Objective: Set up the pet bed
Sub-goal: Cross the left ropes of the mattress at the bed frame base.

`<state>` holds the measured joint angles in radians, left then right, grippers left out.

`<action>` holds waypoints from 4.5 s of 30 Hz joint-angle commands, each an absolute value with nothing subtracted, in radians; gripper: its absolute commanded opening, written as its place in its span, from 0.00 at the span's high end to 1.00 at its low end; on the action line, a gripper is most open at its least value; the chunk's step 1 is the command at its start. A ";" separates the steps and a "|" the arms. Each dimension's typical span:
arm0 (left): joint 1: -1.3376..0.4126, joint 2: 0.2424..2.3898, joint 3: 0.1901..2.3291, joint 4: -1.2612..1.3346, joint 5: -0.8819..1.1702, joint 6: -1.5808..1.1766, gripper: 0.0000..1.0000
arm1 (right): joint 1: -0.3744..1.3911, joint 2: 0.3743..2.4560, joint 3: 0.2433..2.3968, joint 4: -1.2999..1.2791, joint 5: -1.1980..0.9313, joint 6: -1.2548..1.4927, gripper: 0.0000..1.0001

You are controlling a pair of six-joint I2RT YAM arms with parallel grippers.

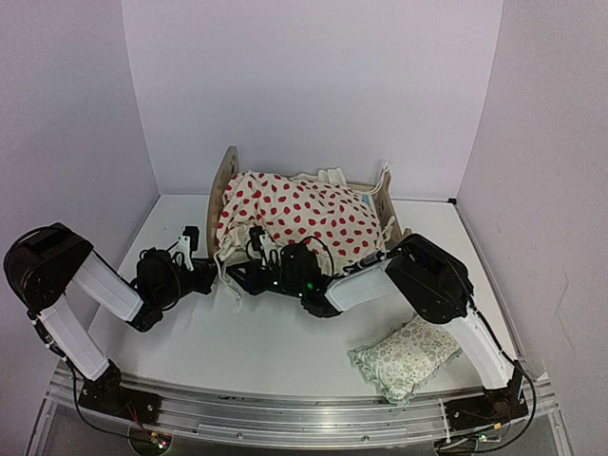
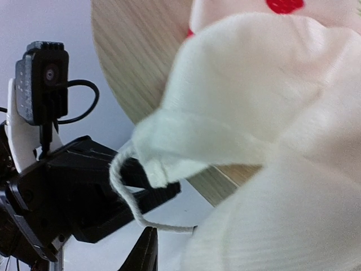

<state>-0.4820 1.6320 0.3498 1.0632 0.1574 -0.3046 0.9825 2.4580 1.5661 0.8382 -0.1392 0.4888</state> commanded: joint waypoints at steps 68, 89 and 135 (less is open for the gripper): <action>-0.486 1.488 0.382 0.786 0.128 -0.232 0.67 | 1.103 2.390 1.852 0.145 0.286 0.022 1.00; -0.477 1.531 0.542 0.530 0.180 -0.166 0.56 | 1.088 2.351 1.854 0.201 0.246 -0.067 1.00; -0.457 1.510 0.664 0.349 0.210 0.028 0.43 | 1.051 2.298 1.798 0.241 0.175 -0.046 1.00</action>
<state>-0.4625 1.4940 0.6166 0.3048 0.1861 -0.0056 1.0562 2.3558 1.7741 0.2096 0.1952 -0.0595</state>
